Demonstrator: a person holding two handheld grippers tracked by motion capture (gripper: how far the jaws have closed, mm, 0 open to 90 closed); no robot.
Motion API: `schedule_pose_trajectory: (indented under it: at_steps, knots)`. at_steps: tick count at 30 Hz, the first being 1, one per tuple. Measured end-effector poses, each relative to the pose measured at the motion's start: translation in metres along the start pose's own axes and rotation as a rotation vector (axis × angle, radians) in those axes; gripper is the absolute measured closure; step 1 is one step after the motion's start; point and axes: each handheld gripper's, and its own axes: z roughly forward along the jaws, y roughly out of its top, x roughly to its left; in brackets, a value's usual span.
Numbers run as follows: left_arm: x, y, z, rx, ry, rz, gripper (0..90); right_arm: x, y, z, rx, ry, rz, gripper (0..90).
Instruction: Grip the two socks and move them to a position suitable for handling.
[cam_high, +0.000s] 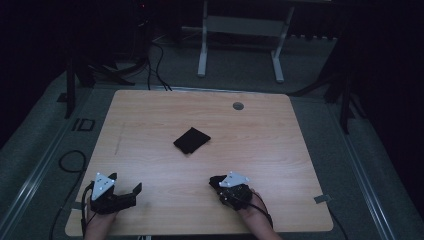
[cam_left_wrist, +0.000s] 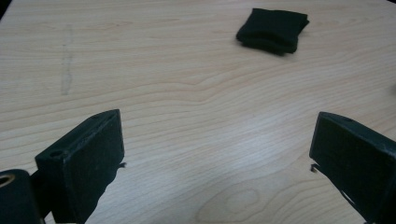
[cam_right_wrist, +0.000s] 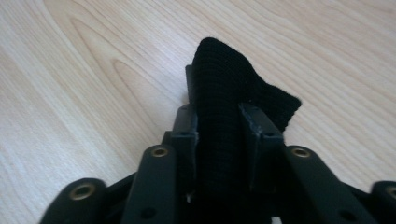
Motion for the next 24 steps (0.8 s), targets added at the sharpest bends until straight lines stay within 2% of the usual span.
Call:
schedule_pose_trajectory:
  at_steps: [1, 2, 4, 6, 7, 8, 9, 11, 12, 13, 15, 16, 21, 23, 24]
  knots:
    - [-0.001, 0.0, 0.0, 0.003, -0.005, 0.004, 3.3, 0.002, 0.0, 0.0, -0.004, 0.025, 0.01, 54.8]
    - [-0.001, 0.0, 0.001, 0.002, -0.012, 0.005, 3.3, 0.002, 0.001, 0.0, -0.004, 0.039, 0.011, 49.9]
    - [-0.003, 0.0, 0.002, 0.01, -0.013, 0.014, 3.3, 0.003, 0.001, 0.0, -0.003, 0.056, 0.01, 46.4]
    - [-0.004, 0.0, 0.004, 0.02, -0.02, 0.019, 3.3, 0.002, 0.005, -0.006, -0.011, 0.089, 0.04, 41.4]
    - [-0.004, 0.0, 0.004, 0.02, -0.02, 0.019, 3.3, 0.002, 0.005, -0.006, -0.011, 0.089, 0.04, 41.4]
    - [-0.006, 0.0, 0.006, 0.026, -0.032, 0.03, 3.3, -0.004, 0.017, -0.033, -0.107, 0.126, 0.065, 38.8]
    - [-0.007, 0.0, 0.006, 0.027, -0.031, 0.033, 3.2, -0.009, 0.021, -0.044, -0.15, 0.121, 0.074, 38.8]
    - [-0.008, 0.0, 0.006, 0.02, -0.039, 0.036, 3.3, -0.023, 0.028, -0.062, -0.213, 0.071, 0.1, 39.5]
    - [-0.009, 0.0, 0.006, 0.018, -0.038, 0.036, 3.2, -0.03, 0.029, -0.065, -0.219, 0.038, 0.108, 39.4]
    - [-0.009, 0.0, 0.006, 0.019, -0.039, 0.036, 3.3, -0.037, 0.03, -0.064, -0.198, 0.027, 0.125, 39.0]
    - [-0.01, 0.001, 0.007, 0.018, -0.046, 0.033, 3.2, -0.046, 0.027, -0.053, -0.149, 0.066, 0.178, 37.8]
    - [-0.011, 0.001, 0.008, 0.019, -0.049, 0.03, 3.3, -0.046, 0.024, -0.046, -0.128, 0.077, 0.189, 37.2]
    - [-0.018, 0.001, 0.012, 0.031, -0.077, 0.041, 3.3, -0.032, 0.008, -0.015, -0.018, 0.118, 0.166, 34.4]
    - [-0.02, 0.001, 0.012, 0.034, -0.084, 0.044, 3.3, -0.03, 0.005, -0.011, -0.002, 0.127, 0.171, 34.5]
    - [-0.024, 0.001, 0.014, 0.04, -0.093, 0.054, 3.3, -0.025, 0.0, -0.003, 0.04, 0.142, 0.15, 39.1]
